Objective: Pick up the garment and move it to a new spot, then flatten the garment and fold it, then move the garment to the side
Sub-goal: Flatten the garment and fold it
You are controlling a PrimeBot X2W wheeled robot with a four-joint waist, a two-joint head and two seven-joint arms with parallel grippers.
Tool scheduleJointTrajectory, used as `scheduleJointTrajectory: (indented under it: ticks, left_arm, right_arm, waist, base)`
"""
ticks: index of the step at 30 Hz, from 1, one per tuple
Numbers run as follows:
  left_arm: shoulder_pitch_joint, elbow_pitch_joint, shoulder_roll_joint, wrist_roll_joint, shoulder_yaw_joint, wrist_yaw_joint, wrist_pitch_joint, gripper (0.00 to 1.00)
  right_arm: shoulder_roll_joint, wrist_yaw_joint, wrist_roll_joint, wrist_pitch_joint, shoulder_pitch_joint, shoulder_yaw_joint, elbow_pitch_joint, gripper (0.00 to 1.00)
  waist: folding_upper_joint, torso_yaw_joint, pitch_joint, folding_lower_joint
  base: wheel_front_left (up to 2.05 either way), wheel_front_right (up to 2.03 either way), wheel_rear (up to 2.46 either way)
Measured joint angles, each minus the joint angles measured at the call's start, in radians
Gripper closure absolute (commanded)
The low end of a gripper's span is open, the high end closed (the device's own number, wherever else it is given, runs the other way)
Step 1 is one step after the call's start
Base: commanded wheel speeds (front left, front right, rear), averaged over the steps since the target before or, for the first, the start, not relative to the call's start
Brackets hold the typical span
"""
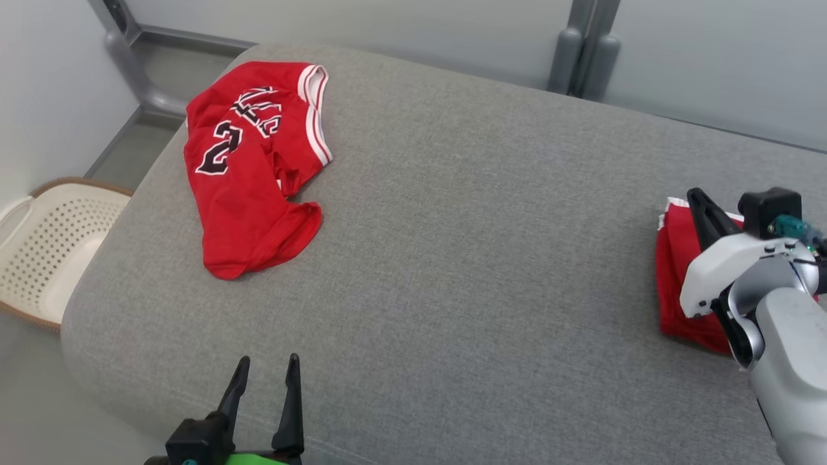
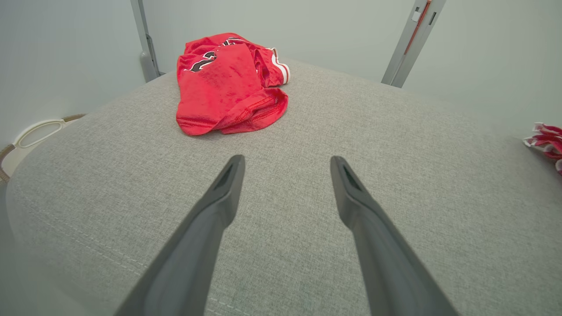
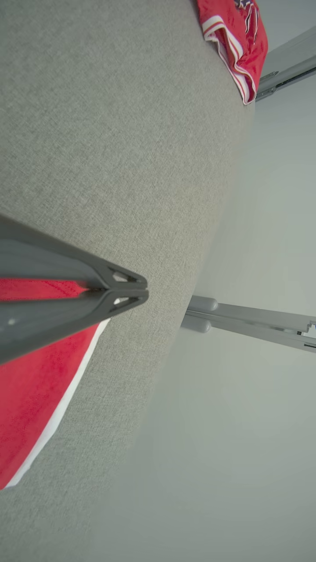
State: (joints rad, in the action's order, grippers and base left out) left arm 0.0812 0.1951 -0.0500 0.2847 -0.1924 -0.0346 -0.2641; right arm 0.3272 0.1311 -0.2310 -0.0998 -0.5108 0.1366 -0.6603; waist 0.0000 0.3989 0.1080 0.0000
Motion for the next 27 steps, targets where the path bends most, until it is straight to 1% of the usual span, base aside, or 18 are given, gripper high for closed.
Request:
scheduleJointTrajectory:
  ticks: [4, 5, 6, 7, 8, 9, 10, 11, 12, 13, 16, 20, 27]
  left_arm:
    - [0.043, -0.001, 0.001, -0.032, 0.050, -0.001, 0.000, 0.00]
    - [0.057, -0.005, 0.001, -0.035, 0.065, -0.001, 0.000, 0.00]
    - [0.067, -0.009, 0.001, -0.039, 0.084, 0.000, 0.000, 0.00]
    - [0.078, -0.013, 0.000, -0.040, 0.100, 0.000, 0.000, 0.00]
    - [0.084, -0.017, 0.000, -0.041, 0.113, 0.000, 0.000, 0.00]
    - [0.090, -0.023, 0.000, -0.046, 0.127, -0.001, 0.000, 0.00]
    - [0.093, -0.025, 0.000, -0.048, 0.138, -0.002, 0.000, 0.00]
    - [0.093, -0.027, 0.000, -0.049, 0.149, -0.005, 0.000, 0.00]
    - [0.094, -0.028, 0.000, -0.052, 0.156, -0.006, 0.000, 0.00]
    - [0.096, -0.030, 0.000, -0.053, 0.164, -0.007, 0.000, 0.00]
    - [0.103, -0.030, 0.000, -0.057, 0.183, -0.010, 0.000, 0.00]
    - [0.104, -0.026, 0.000, -0.069, 0.204, -0.018, 0.000, 0.00]
    - [0.104, -0.011, 0.000, -0.099, 0.221, -0.039, 0.000, 0.00]
  right_arm:
    - [0.003, 0.000, 0.017, -0.081, 0.098, 0.005, 0.051, 1.00]
    - [0.002, 0.000, 0.020, -0.097, 0.125, -0.004, 0.070, 0.93]
    - [0.005, 0.000, 0.025, -0.107, 0.150, -0.017, 0.089, 0.91]
    - [0.008, 0.000, 0.035, -0.118, 0.175, -0.026, 0.111, 0.86]
    - [0.007, 0.000, 0.041, -0.127, 0.196, -0.037, 0.129, 0.76]
    - [0.005, 0.000, 0.043, -0.134, 0.223, -0.056, 0.149, 0.69]
    - [0.004, 0.000, 0.045, -0.139, 0.249, -0.073, 0.166, 0.65]
    - [0.004, 0.000, 0.054, -0.146, 0.277, -0.087, 0.184, 0.57]
    - [0.004, 0.000, 0.064, -0.150, 0.300, -0.100, 0.199, 0.30]
    - [0.003, 0.000, 0.076, -0.155, 0.327, -0.119, 0.213, 0.00]
    - [-0.018, 0.000, 0.072, -0.159, 0.403, -0.174, 0.240, 0.00]
    - [-0.041, 0.000, 0.075, -0.162, 0.502, -0.217, 0.277, 0.00]
    - [-0.073, 0.000, 0.093, -0.162, 0.584, -0.266, 0.342, 0.00]
  waist:
    - [0.0000, -0.040, -0.051, 0.0000]
    - [0.0000, -0.053, -0.065, 0.0000]
    - [0.0000, -0.067, -0.077, 0.0000]
    - [0.0000, -0.083, -0.089, 0.0000]
    - [0.0000, -0.096, -0.097, 0.0000]
    - [0.0000, -0.113, -0.106, 0.0000]
    - [0.0000, -0.130, -0.114, 0.0000]
    - [0.0000, -0.147, -0.121, 0.0000]
    - [0.0000, -0.161, -0.126, 0.0000]
    - [0.0000, -0.178, -0.133, 0.0000]
    - [0.0000, -0.219, -0.150, 0.0000]
    - [0.0000, -0.261, -0.173, 0.0000]
    - [0.0000, -0.299, -0.196, 0.0000]
  base:
    - [0.00, 0.00, 0.00]
    - [0.00, 0.00, 0.00]
    - [0.00, 0.00, 0.00]
    - [0.00, 0.00, 0.00]
    - [0.00, 0.00, 0.00]
    - [0.00, 0.00, 0.00]
    - [0.00, 0.00, 0.00]
    - [0.00, 0.00, 0.00]
    - [0.00, 0.00, 0.00]
    - [0.00, 0.00, 0.00]
    - [0.00, 0.00, 0.00]
    - [0.00, 0.00, 0.00]
    - [0.00, 0.00, 0.00]
